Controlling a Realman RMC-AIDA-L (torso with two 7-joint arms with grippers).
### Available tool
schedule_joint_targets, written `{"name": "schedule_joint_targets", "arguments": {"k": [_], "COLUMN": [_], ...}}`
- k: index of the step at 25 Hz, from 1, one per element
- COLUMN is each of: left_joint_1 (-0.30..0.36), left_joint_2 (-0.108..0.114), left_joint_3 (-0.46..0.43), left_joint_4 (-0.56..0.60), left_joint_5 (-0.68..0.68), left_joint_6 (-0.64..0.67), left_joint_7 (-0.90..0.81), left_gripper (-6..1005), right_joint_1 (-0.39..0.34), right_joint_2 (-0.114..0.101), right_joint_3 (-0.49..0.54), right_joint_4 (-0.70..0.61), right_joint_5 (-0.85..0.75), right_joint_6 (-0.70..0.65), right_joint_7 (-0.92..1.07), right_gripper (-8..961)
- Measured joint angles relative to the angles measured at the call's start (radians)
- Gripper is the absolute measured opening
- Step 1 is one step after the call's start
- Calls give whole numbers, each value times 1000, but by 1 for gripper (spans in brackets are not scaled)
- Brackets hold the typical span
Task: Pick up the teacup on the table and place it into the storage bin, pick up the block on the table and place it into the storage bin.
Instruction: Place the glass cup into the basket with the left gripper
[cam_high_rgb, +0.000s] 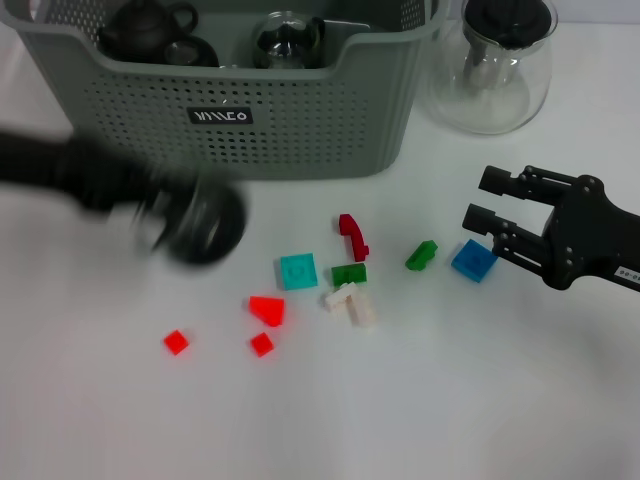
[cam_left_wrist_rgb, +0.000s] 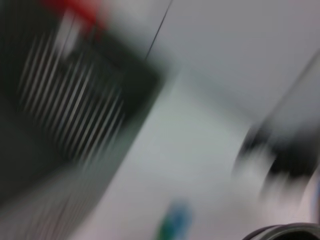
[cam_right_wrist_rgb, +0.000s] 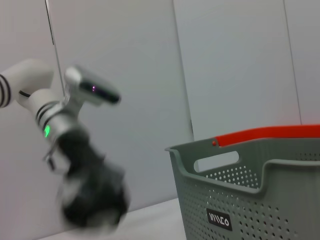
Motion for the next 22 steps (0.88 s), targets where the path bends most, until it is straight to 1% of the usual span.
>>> {"name": "schedule_joint_targets", "arguments": {"k": [2, 3, 5, 7, 8, 9, 11, 13, 15, 16, 18, 19, 21, 22], "left_joint_1": [-41, -52, -79, -112, -112, -172, -221, -286, -349, -367, -413, -425, -451, -459], "left_joint_2": [13, 15, 16, 27, 27, 60, 89, 114, 121, 121, 109, 102, 75, 55], "left_joint_3": [-85, -108, -123, -83, -83, 11, 100, 209, 304, 336, 423, 451, 506, 528], "left_joint_4": [-78, -97, -110, -105, -105, -112, -125, -132, -136, -141, -170, -184, -224, -242], "left_joint_5": [-160, -207, -325, -362, -362, -355, -320, -215, -51, 16, 188, 245, 377, 444], "left_joint_6": [-1, -10, -86, -198, -198, -328, -442, -585, -706, -745, -836, -864, -923, -951], "left_joint_7": [-62, -82, -136, -189, -189, -256, -316, -391, -471, -496, -561, -579, -607, -613], "left_gripper": [49, 48, 48, 47, 47, 47, 46, 46, 45, 45, 45, 45, 45, 45], "right_joint_1": [2, 3, 5, 5, 5, 5, 5, 5, 4, 3, 3, 3, 3, 3], "right_joint_2": [0, 0, 1, 1, 1, 1, 3, 5, 7, 7, 7, 7, 7, 7], "right_joint_3": [0, 0, 0, 0, 0, 0, 0, 0, 0, 0, 0, 0, 0, 0], "right_joint_4": [0, 0, 0, 0, 0, 0, 0, 0, 0, 0, 0, 0, 0, 0], "right_joint_5": [0, 0, -2, -3, -3, -3, -4, -4, -5, -5, -5, -5, -4, -4], "right_joint_6": [0, 0, 0, 0, 0, 0, -2, -2, -1, -1, -1, -1, 0, 1], "right_joint_7": [0, 0, 0, 0, 0, 0, 0, 0, 0, 0, 0, 0, 0, 0], "right_gripper": [505, 505, 505, 505, 504, 504, 504, 504, 504, 505, 505, 505, 505, 505]}}
